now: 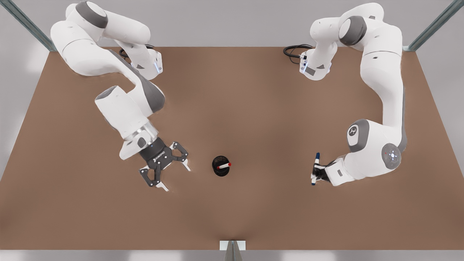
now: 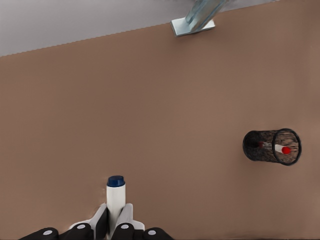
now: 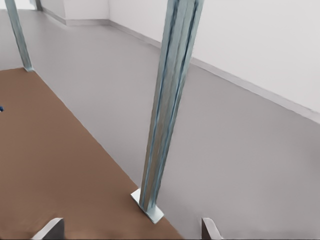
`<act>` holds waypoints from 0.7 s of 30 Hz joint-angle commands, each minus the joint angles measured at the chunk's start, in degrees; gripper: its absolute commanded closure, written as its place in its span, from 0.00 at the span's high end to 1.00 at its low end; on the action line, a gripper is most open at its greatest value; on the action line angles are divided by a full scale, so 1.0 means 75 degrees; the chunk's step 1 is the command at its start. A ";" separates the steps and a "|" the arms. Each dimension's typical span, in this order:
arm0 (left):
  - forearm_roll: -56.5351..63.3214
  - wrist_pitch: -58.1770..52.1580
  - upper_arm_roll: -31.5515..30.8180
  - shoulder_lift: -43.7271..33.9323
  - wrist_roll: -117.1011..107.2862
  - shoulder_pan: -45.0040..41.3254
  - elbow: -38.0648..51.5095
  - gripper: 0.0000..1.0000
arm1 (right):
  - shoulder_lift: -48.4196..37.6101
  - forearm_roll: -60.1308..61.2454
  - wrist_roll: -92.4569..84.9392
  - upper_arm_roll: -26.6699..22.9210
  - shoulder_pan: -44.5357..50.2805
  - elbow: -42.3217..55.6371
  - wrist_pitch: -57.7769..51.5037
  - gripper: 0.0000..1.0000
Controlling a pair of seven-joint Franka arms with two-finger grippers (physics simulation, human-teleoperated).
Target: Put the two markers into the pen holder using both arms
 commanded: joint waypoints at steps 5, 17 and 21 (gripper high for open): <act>-0.3316 0.1999 -0.1875 0.0597 0.6502 -0.0098 0.0153 0.21 | -0.2457 0.3478 0.1989 -0.5930 0.2456 0.0035 -0.7099 1.00; -0.5321 0.6922 -0.2144 0.1182 1.2527 -0.1633 0.0118 0.21 | -0.2258 0.4064 0.2295 -0.5789 0.2492 0.0106 -0.7182 1.00; -0.5556 0.7637 -0.2180 0.1417 1.2469 -0.2172 0.0130 0.21 | -0.2258 0.4064 0.2295 -0.5789 0.2480 0.0094 -0.7182 1.00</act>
